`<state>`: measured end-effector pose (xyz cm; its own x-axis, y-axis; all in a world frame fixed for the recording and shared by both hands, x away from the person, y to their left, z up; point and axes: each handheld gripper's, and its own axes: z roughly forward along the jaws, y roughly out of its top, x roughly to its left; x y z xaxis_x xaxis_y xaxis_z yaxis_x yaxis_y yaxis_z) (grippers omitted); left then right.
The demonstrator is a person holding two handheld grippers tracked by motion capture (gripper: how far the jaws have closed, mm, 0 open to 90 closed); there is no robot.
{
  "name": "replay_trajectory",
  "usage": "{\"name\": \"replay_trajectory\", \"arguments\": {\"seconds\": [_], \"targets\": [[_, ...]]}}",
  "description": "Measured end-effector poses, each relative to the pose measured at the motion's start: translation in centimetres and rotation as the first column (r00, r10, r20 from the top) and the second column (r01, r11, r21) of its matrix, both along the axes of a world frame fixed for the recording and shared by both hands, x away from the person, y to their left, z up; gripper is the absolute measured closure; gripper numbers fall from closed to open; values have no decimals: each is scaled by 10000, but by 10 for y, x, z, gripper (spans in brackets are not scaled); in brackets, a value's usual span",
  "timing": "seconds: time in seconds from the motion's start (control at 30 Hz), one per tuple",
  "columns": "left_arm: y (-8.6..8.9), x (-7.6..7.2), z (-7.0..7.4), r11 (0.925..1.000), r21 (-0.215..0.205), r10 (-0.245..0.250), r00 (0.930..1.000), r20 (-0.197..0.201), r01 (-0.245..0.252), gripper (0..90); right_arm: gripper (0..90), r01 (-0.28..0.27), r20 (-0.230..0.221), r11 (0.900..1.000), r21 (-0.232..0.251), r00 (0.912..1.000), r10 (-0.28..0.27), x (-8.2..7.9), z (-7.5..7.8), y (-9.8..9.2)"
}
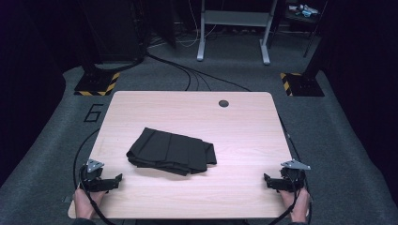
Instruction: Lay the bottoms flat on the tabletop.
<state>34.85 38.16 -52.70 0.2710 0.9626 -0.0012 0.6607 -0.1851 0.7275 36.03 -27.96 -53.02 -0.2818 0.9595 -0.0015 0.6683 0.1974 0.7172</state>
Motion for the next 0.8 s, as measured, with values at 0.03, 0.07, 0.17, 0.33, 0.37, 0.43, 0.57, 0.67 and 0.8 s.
{"name": "replay_trajectory", "arguments": {"seconds": [0.03, 0.07, 0.17, 0.33, 0.37, 0.43, 0.57, 0.67, 0.8], "targets": [[-1, 1, 2, 10000, -14, -8, 9999, 119, 8, 0, 0, 2, -2, 10000, 2, 10000, -2, 0, 0, 0], [-1, 1, 6, 9999, -19, -114, 9999, 31, 114, 0, 0, 1, 0, 10000, 1, 10000, -1, 0, 0, 0], [-4, 5, 15, 9996, -148, -220, 9993, 310, 225, 0, 0, 6, 1, 10000, 2, 10000, -6, 0, 0, 0], [-12, 12, 34, 9985, -114, -525, 9969, 579, 533, 0, 0, 34, -7, 10000, 35, 10000, -34, 0, 0, 0], [-14, 14, 37, 9980, -139, -607, 9959, 665, 618, 0, 0, 32, 4, 10000, 33, 10000, -32, 0, 0, 0], [-19, 18, 43, 9969, -138, -765, 9944, 734, 777, 0, 0, 63, -3, 10000, 30, 10000, -63, 0, 0, 0], [-30, 28, 55, 9936, -7, -1128, 9896, 891, 1133, 0, 0, 74, 2, 10000, 31, 10000, -74, 0, 0, 0], [-38, 35, 64, 9904, 53, -1381, 9858, 960, 1382, 1, 0, 84, 8, 10000, 29, 10000, -84, 0, 0, 0], [-50, 48, 72, 9852, 130, -1711, 9799, 1025, 1707, 1, 1, 93, 6, 10000, 22, 10000, -93, 0, 0, 0]]}}
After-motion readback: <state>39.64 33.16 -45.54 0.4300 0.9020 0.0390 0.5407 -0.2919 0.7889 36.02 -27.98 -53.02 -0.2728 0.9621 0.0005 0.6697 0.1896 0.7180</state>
